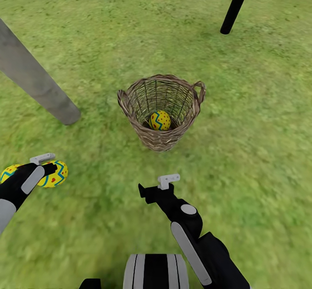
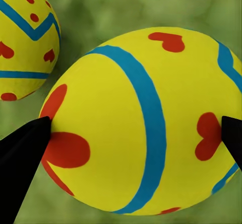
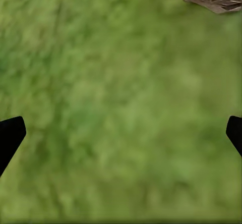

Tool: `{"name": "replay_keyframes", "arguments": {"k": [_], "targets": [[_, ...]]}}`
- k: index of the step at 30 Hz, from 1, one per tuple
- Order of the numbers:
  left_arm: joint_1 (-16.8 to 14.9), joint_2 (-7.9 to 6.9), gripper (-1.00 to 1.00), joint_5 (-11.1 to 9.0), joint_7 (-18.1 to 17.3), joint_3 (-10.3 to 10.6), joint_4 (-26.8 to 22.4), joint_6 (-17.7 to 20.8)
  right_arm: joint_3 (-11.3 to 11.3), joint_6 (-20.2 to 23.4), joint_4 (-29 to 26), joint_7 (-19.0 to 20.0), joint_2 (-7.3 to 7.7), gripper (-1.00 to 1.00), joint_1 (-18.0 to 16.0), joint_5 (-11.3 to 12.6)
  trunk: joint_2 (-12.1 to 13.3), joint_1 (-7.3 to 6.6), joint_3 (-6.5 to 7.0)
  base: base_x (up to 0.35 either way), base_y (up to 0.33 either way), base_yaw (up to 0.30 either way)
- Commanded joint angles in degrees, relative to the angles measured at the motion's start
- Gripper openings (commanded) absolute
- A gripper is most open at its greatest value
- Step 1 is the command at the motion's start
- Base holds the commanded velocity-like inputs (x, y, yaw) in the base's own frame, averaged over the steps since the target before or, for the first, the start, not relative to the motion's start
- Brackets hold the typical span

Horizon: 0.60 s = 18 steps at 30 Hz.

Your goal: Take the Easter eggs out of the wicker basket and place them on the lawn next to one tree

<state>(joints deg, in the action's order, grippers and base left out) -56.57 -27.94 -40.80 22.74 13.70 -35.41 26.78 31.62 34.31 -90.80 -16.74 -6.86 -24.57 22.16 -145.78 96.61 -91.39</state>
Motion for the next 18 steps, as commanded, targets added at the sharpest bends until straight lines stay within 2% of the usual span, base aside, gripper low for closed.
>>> {"name": "replay_keyframes", "arguments": {"k": [1, 8, 18], "targets": [[0.0, -0.10, -1.00, -0.6, 0.6, 0.5, -0.1, 0.1, 0.1, 0.1, -0.1, -0.6, 0.00, 1.00, 0.0, 0.6, 0.0, -0.01, -0.04, 0.000, 0.000, 0.000], [0.0, -0.09, -1.00, -0.6, 0.6, 0.6, -0.1, 0.0, 0.1, 0.1, 0.0, -0.6, -0.01, 1.00, 0.0, 0.6, -0.1, 0.17, -1.59, 0.000, 0.000, 0.000], [0.0, -0.07, -1.00, -0.6, 0.6, 0.8, -0.1, -0.8, 0.1, 0.1, 0.0, -0.6, -0.08, 1.00, 0.0, 0.6, -0.1, 0.22, -2.03, 0.000, 0.000, 0.000]]}}
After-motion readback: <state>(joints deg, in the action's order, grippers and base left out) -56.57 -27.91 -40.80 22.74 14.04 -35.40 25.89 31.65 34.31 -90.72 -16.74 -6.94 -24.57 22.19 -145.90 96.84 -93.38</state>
